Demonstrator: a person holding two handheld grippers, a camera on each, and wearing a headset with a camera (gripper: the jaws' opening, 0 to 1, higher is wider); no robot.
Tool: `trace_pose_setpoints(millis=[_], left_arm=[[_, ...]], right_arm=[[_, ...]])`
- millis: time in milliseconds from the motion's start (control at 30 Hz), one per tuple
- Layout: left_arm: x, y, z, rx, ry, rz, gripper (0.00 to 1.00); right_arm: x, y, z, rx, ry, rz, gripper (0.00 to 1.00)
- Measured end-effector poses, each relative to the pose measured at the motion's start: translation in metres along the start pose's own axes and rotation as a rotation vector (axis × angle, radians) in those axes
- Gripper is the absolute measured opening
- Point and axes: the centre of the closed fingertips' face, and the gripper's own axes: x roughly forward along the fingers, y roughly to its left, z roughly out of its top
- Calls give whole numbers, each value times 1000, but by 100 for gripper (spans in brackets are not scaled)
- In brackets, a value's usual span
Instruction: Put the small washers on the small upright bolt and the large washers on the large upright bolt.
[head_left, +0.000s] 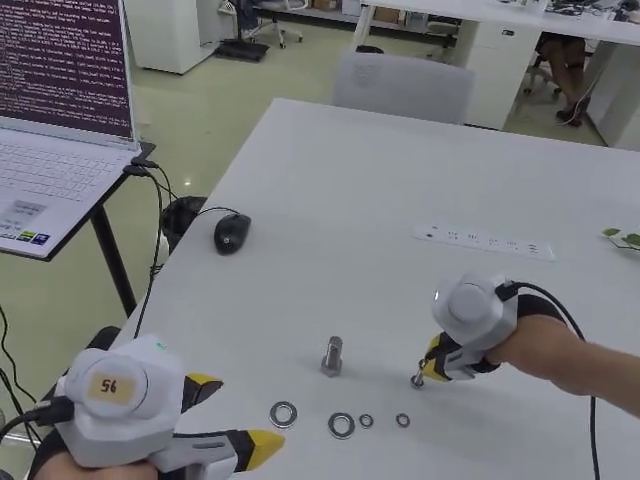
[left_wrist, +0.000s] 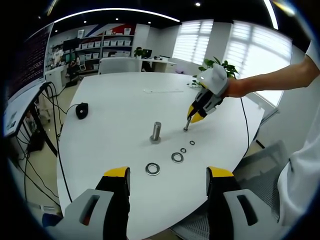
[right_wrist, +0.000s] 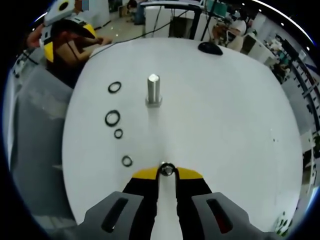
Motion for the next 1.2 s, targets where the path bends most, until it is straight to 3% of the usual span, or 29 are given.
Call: trace_pose_setpoints(millis=[500,867,1067,1200], left_arm=[[-3,4,-3,-8,5,9,61],[-1,3,-3,-6,7,5,61],[0,1,-1,-1,3,0,61],[1,0,-1,1,4,-3,61]], right_arm=[[25,-3,-10,38,17,-17,14],[20,-3,-14,115,-32,-20,17],[9,-3,-30,184,-48,-51,17],[7,4,-49,198,-23,-52,17]])
